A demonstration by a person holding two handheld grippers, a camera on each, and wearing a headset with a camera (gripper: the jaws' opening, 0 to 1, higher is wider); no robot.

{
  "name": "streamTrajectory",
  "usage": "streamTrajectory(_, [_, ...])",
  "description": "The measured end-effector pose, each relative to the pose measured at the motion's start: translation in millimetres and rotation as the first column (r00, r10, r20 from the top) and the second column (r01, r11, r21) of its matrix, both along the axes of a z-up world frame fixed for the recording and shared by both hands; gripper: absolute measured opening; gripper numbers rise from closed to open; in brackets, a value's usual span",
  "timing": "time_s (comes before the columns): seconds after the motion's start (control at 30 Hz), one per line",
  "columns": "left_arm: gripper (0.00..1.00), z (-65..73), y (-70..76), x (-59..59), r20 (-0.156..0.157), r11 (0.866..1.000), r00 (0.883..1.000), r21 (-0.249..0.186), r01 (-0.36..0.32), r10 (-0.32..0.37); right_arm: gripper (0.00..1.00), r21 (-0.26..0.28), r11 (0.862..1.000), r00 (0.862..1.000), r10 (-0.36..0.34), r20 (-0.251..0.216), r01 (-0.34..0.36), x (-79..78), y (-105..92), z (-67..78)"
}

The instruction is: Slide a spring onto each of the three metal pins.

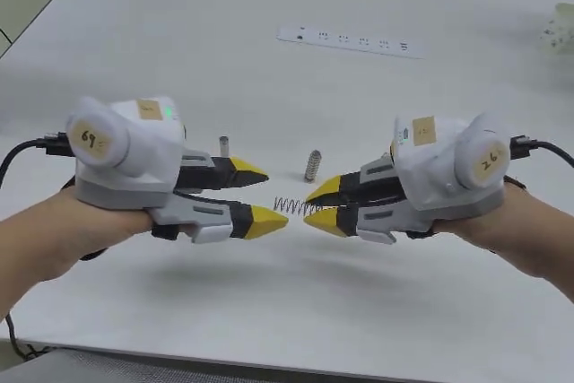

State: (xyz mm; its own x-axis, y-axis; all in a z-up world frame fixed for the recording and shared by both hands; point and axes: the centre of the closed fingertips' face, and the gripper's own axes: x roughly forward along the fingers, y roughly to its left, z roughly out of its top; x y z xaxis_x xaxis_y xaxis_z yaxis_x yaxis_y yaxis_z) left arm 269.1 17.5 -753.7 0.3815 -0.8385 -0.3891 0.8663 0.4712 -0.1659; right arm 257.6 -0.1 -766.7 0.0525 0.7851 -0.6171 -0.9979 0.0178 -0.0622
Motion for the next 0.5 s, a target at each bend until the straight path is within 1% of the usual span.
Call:
streamTrajectory(0.17, [0.22,2.7,-6.8,0.0,0.0,1.0,1.0,-0.022,0.017,-0.017,0.08,0.002,1.0,1.0,0.009,0.003,-0.009,-1.6,0.2,2.2])
streamTrajectory(0.37, [0.18,2.0,-10.1,-1.8,-0.005,0.999,0.999,-0.025,0.034,-0.034,0.08,0.002,1.0,1.0,0.02,0.006,-0.02,-3.1,1.0,3.6])
streamTrajectory(0.5, [0.17,3.0,-12.0,-2.4,-0.008,0.999,0.999,-0.034,0.035,-0.036,0.08,0.009,1.0,1.0,0.027,0.007,-0.027,-4.5,3.1,6.1])
